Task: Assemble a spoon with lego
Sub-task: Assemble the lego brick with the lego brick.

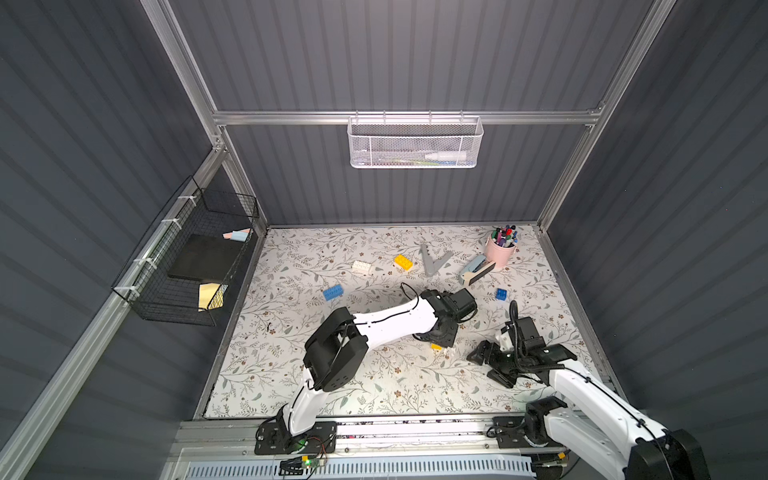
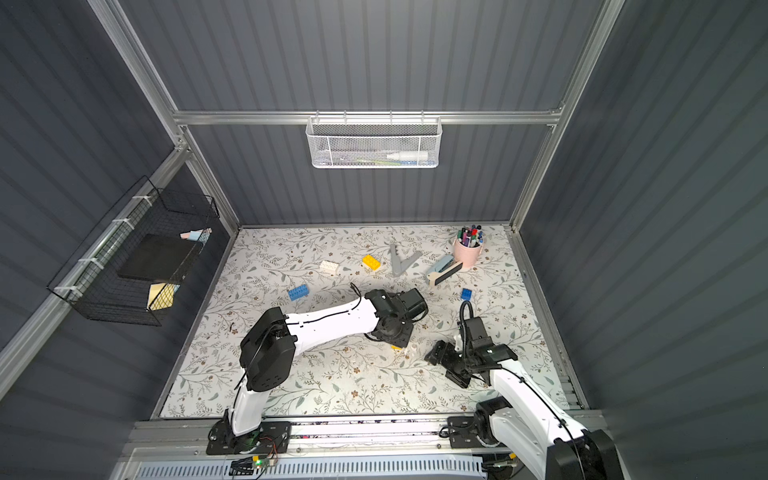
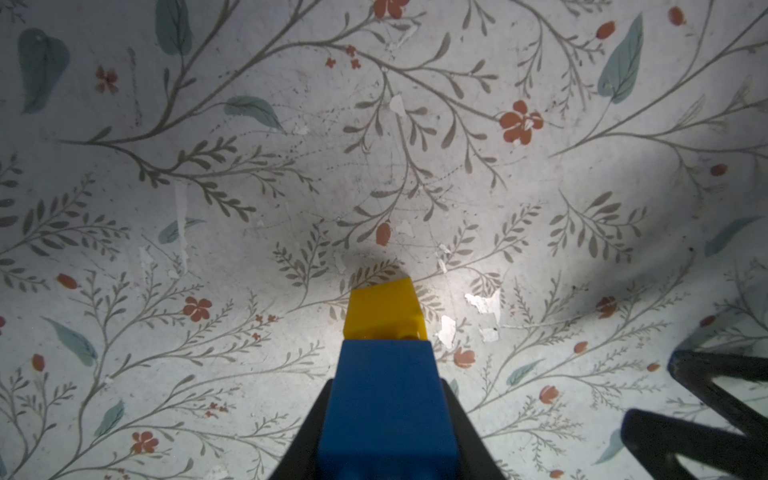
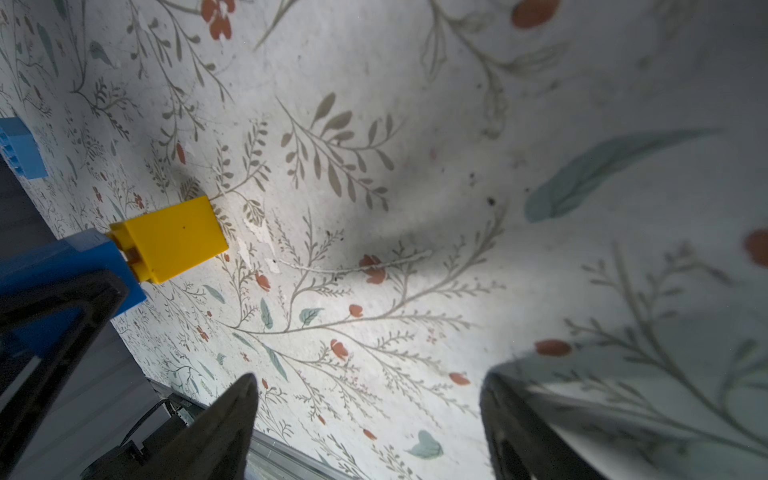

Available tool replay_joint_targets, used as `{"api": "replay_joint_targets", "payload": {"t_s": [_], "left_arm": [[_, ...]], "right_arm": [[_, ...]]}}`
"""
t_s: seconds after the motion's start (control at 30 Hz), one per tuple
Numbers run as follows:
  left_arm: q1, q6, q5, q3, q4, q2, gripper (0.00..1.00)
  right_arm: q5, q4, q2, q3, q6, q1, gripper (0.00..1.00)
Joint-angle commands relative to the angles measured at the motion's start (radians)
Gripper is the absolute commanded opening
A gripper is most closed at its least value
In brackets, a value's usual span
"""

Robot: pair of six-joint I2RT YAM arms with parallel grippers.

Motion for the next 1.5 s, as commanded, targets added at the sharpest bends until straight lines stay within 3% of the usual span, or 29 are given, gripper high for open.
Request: {"api": "replay_joint_targets", "payload": {"t_s": [0.0,0.9,1.3,1.47], "left_arm": [[-0.007,-0.039,-0.009,0.011,-0.002,0.012,0.31],[-0.018,-0.040,-0.005,-0.008,-0.003,0.079,0.30],[-0.029,-0.071,-0.031,0.042,-0.011,0.018,0.31],[-0.030,-0.088,-0.042,0.047,-0.005,0.017,0.31]], "right_arm": [[0.009,-0.018,0.009,-0.025,-0.006,-0.003,0.84],[-0.011,-0.004,0.014,-0.032,-0.026,-0.003,0.84],[-0.015,-0.002,0.013,-0.033,-0.027,-0.003,0.84],[-0.032,0.023,0.023,-0.041,-0.028,-0.003,0.79]]}}
